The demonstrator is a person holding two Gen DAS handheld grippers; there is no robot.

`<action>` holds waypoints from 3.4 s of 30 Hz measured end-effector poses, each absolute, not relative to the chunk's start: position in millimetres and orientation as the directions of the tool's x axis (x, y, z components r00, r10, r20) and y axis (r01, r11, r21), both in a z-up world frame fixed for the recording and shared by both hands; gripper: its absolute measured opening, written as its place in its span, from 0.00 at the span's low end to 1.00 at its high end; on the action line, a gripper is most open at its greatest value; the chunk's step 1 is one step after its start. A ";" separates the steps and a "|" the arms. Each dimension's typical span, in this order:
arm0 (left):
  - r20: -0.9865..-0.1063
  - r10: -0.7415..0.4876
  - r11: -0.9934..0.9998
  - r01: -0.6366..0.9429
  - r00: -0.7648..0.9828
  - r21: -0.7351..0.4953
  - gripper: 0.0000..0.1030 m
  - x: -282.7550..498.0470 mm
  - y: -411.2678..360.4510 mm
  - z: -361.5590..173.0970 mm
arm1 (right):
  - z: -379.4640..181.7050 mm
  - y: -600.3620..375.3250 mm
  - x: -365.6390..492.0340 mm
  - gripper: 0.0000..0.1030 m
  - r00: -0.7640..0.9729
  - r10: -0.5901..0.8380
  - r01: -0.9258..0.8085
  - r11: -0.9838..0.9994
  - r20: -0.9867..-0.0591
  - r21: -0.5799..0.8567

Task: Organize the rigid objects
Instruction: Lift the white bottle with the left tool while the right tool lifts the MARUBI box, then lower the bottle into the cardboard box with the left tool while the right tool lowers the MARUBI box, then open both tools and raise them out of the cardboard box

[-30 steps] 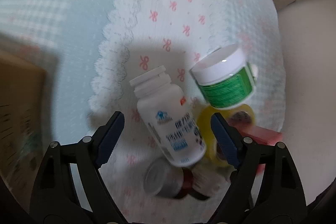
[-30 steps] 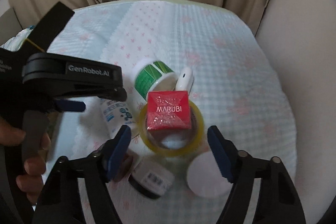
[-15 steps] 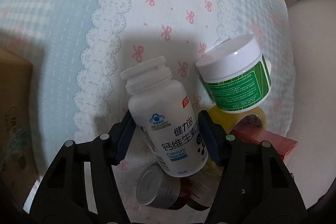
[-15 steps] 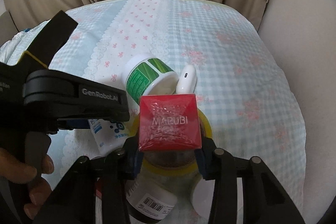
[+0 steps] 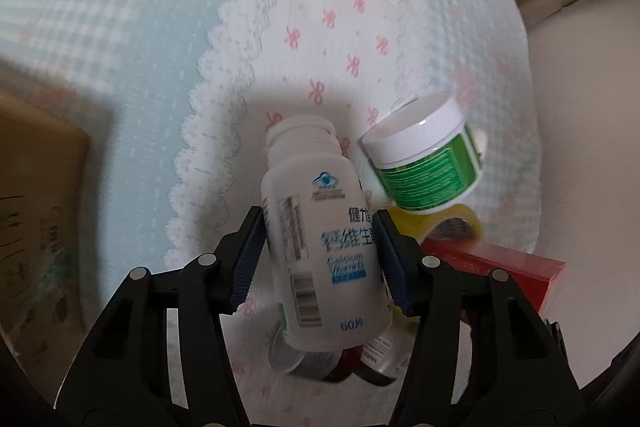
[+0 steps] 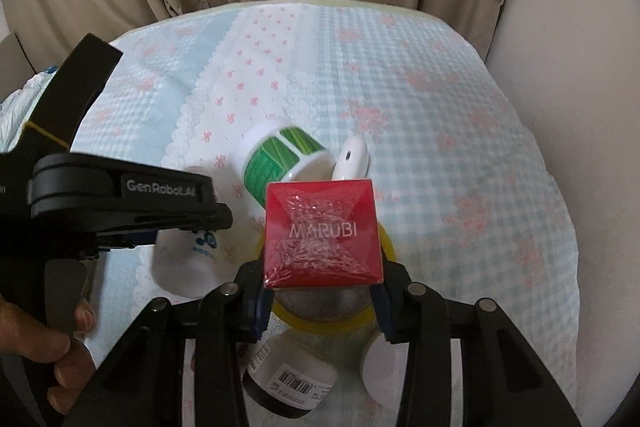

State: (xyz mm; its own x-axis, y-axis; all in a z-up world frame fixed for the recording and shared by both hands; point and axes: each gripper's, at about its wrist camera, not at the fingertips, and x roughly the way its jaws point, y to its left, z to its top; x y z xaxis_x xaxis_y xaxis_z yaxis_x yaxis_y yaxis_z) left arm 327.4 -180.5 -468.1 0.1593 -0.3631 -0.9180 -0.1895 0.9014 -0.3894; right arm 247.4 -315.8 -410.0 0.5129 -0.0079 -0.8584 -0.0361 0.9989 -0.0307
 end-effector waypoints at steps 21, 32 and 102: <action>-0.823 -0.354 0.885 -0.124 0.444 -0.448 0.48 242.6 -60.0 -231.3 | -205.8 -273.6 209.5 0.37 0.564 0.153 -0.130 0.987 -0.811 0.096; -0.818 -0.306 0.919 -0.076 0.487 -0.388 0.48 198.0 69.5 -184.3 | -167.3 -180.4 190.8 0.37 0.510 0.287 -0.111 0.957 -0.811 0.268; -0.958 -0.179 0.943 0.316 0.226 -0.101 1.00 270.3 184.6 -356.8 | -372.2 -11.7 251.4 0.98 0.096 0.355 0.396 0.844 -0.930 0.363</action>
